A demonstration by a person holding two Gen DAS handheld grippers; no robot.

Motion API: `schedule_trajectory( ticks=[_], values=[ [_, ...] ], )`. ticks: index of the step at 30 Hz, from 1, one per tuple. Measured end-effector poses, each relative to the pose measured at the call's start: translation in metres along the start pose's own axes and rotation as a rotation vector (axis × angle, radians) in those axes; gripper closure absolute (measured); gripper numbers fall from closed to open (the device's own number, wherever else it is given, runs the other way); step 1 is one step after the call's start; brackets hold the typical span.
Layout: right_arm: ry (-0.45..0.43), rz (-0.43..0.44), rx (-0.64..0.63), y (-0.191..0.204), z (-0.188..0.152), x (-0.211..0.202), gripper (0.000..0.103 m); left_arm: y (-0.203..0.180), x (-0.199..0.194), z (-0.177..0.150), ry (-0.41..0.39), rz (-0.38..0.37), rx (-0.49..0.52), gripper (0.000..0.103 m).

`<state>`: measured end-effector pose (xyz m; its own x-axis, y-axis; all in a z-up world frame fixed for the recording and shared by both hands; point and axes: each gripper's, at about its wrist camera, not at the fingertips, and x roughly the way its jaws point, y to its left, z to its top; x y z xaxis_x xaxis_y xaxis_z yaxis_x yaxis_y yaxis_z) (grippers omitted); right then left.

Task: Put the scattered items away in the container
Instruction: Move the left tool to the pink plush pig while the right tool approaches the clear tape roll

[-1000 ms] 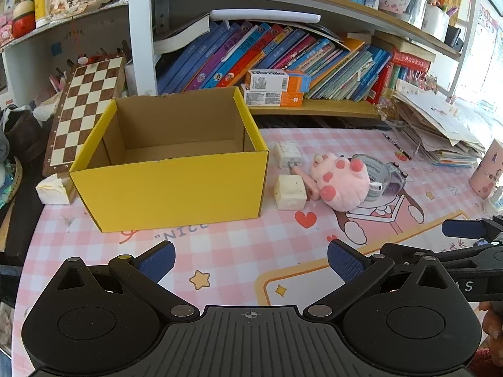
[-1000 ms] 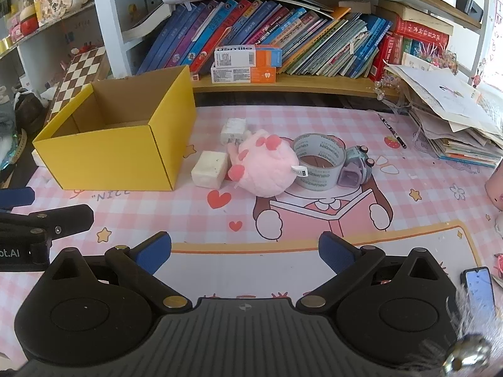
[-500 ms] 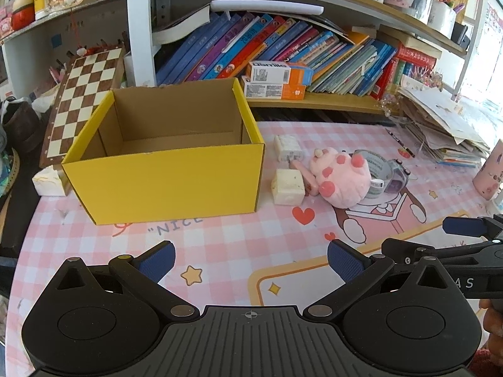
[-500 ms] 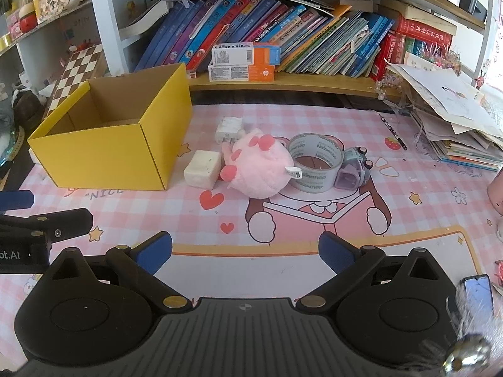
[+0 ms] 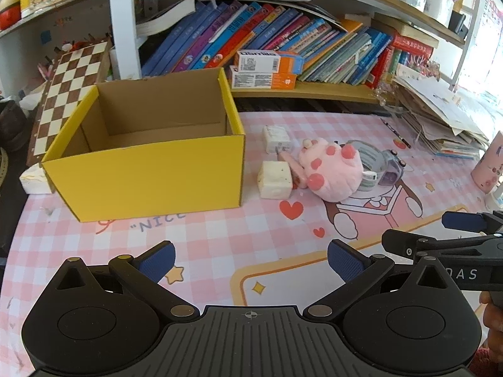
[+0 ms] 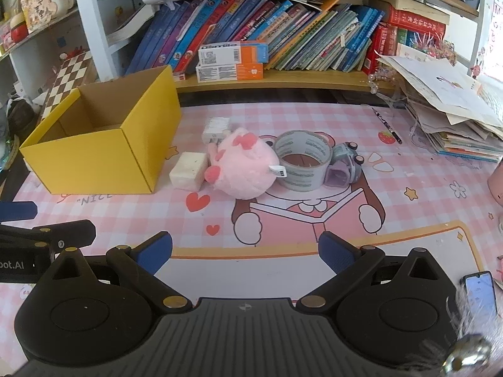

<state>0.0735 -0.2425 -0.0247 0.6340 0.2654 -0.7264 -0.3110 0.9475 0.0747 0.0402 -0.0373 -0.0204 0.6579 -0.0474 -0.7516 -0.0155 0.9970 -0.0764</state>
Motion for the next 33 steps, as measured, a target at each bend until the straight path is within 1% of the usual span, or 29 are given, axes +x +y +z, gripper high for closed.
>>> schedule_trajectory(
  ticks=[7,13,18,21,33],
  values=[
    [-0.006,-0.008,0.025,-0.013,0.002,0.005,0.003,-0.01,0.006,0.005,-0.006,-0.016,0.029,0.0],
    [-0.002,-0.002,0.049,-0.023,0.004,0.013,0.007,-0.018,0.012,0.012,-0.017,-0.012,0.067,0.0],
    [-0.004,0.002,0.064,-0.031,0.007,0.019,0.012,-0.025,0.021,0.02,-0.022,-0.017,0.102,0.0],
    [-0.007,0.004,0.075,-0.036,0.008,0.023,0.016,-0.032,0.028,0.026,-0.026,-0.031,0.127,0.0],
    [0.006,-0.029,0.117,-0.059,0.014,0.047,0.019,-0.067,0.059,0.041,-0.025,-0.089,0.262,0.0]
  ],
)
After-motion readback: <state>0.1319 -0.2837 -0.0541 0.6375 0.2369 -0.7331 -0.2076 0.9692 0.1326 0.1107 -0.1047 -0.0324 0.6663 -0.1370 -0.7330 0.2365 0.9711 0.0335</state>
